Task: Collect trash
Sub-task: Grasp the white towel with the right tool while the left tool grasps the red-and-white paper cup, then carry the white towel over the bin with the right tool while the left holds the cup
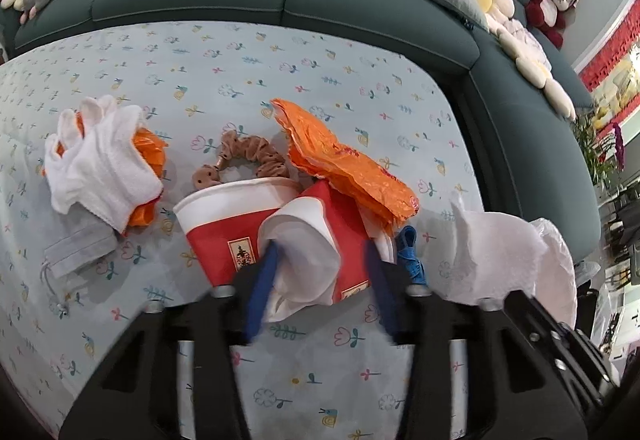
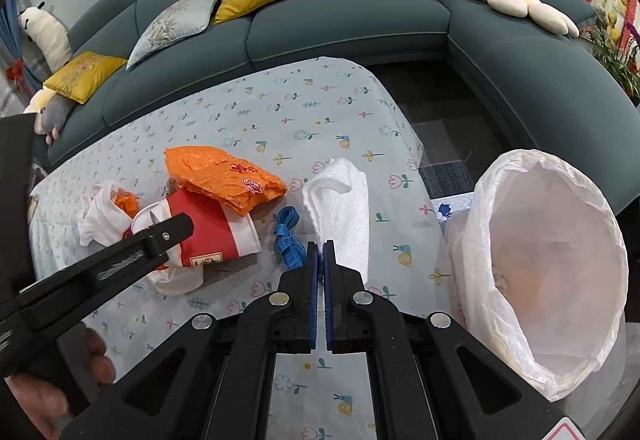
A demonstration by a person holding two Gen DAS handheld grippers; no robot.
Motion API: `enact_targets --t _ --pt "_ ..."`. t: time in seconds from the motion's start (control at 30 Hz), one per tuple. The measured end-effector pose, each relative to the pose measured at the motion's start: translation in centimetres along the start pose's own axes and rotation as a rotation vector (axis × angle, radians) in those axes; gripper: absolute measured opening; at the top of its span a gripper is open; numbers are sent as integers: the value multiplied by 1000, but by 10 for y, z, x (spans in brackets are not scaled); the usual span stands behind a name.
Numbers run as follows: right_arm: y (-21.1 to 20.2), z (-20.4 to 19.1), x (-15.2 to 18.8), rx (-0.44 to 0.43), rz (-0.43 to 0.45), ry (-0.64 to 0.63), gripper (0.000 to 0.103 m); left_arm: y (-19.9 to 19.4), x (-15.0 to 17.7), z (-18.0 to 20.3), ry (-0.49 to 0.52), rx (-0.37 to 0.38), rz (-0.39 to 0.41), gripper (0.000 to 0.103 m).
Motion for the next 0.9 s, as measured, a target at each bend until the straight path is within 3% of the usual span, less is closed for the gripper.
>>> enact_targets --t 0.2,0.5,0.9 --pt "-8 2 1 -11 10 3 2 -4 2 5 35 -19 20 16" --pt "-33 2 -8 -34 63 8 2 -30 4 25 72 -16 64 16" --pt "-93 39 -20 -25 177 42 3 -74 12 89 148 35 129 16"
Point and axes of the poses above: each gripper's, at about its wrist camera, not at the fingertips, and y roughly the way its jaws point, z to its right, x to its underside, the point moved 9 cm from there along y, roughly the way its jaws point, and after that the axes turned 1 degree about z, right-handed, at the moved point
